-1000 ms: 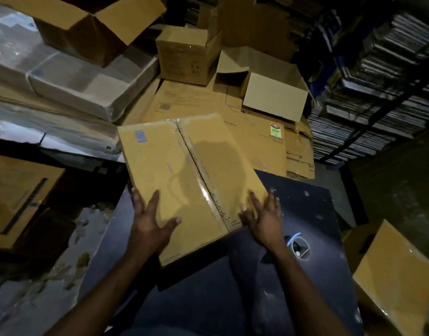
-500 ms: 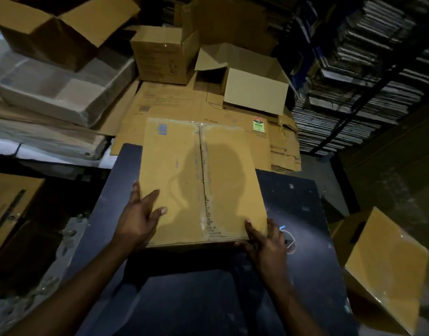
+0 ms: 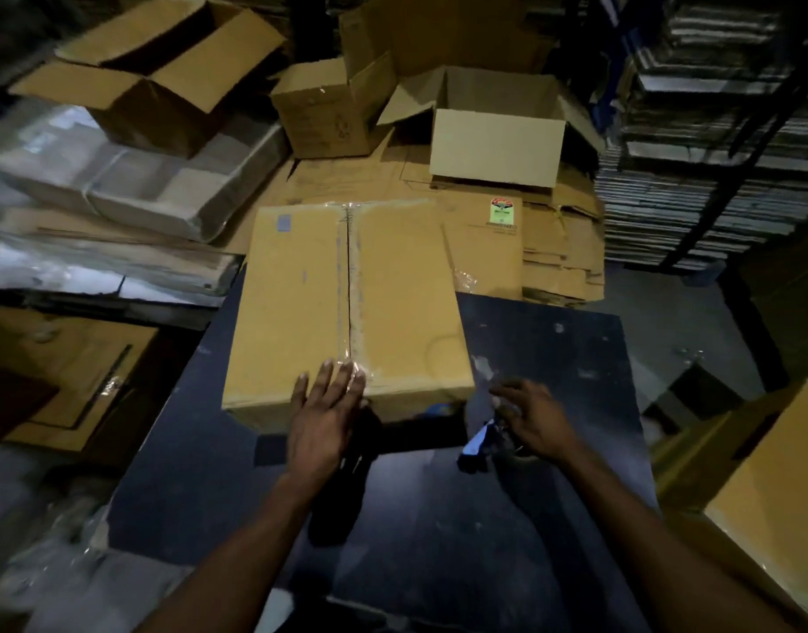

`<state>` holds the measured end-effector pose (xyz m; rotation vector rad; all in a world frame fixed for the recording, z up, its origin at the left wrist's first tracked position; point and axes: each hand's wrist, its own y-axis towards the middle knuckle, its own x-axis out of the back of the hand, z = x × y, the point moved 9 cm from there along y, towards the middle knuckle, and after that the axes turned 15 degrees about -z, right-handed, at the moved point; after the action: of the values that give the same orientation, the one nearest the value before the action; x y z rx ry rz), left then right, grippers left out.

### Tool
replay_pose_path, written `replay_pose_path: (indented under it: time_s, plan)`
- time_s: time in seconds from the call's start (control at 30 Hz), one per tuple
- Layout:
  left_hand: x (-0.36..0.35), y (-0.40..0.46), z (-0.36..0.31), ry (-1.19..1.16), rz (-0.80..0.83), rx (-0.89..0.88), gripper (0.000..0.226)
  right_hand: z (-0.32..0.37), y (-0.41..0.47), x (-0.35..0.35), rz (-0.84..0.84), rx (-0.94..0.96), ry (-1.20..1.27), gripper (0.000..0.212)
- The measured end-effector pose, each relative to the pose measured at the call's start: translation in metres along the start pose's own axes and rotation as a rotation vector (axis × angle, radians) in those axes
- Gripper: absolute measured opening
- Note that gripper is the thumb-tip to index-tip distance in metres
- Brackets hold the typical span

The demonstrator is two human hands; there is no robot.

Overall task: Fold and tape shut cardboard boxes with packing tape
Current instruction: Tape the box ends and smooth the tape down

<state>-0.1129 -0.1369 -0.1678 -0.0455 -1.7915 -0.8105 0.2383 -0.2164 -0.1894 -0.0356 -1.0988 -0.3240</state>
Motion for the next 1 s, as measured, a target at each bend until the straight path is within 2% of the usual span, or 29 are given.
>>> replay_pose_path:
  time_s: [0.07,0.13,0.2,0.27,0.37,0.5,0.53,0.6,0.7,0.8,0.87,1.0]
  plan:
    - [-0.004,0.0,0.002,0.051,0.001,-0.065,0.053,-0.013,0.007,-0.018,0.197,0.093,-0.154,0.055]
    - [-0.005,0.0,0.003,0.092,-0.026,-0.089,0.054,-0.02,0.014,-0.038,0.385,0.169,-0.308,0.065]
    - [-0.003,0.0,0.005,0.098,-0.052,-0.083,0.053,-0.021,0.017,-0.051,0.474,0.209,-0.381,0.063]
    - [-0.002,-0.001,0.003,0.097,-0.04,-0.087,0.053,-0.02,0.014,-0.061,0.481,0.255,-0.388,0.055]
    - [-0.002,-0.001,0.002,0.096,-0.003,-0.06,0.055,-0.023,0.007,-0.057,0.4,0.247,-0.421,0.034]
    - [0.023,-0.005,-0.023,-0.021,-0.053,-0.012,0.056,-0.038,-0.025,-0.045,0.386,0.098,-0.346,0.022]
    - [0.03,-0.01,-0.03,-0.101,-0.08,0.056,0.053,-0.042,-0.037,-0.039,0.369,0.03,-0.286,0.019]
    - [0.042,-0.024,-0.039,-0.278,-0.096,0.311,0.043,-0.047,-0.061,-0.029,0.3,-0.108,-0.131,0.015]
    - [0.022,-0.065,-0.052,-0.609,0.103,0.814,0.023,-0.031,-0.088,-0.013,0.217,-0.231,0.089,0.027]
    - [-0.001,-0.111,-0.073,-0.888,0.26,1.218,0.009,0.0,-0.094,0.002,0.154,-0.233,0.294,0.026]
    - [-0.006,-0.12,-0.085,-0.993,0.272,1.327,0.011,0.026,-0.089,0.017,0.123,-0.208,0.446,0.026]
    - [0.006,-0.101,-0.096,-1.095,0.24,1.3,0.016,0.07,-0.075,0.044,0.119,-0.171,0.576,0.031]
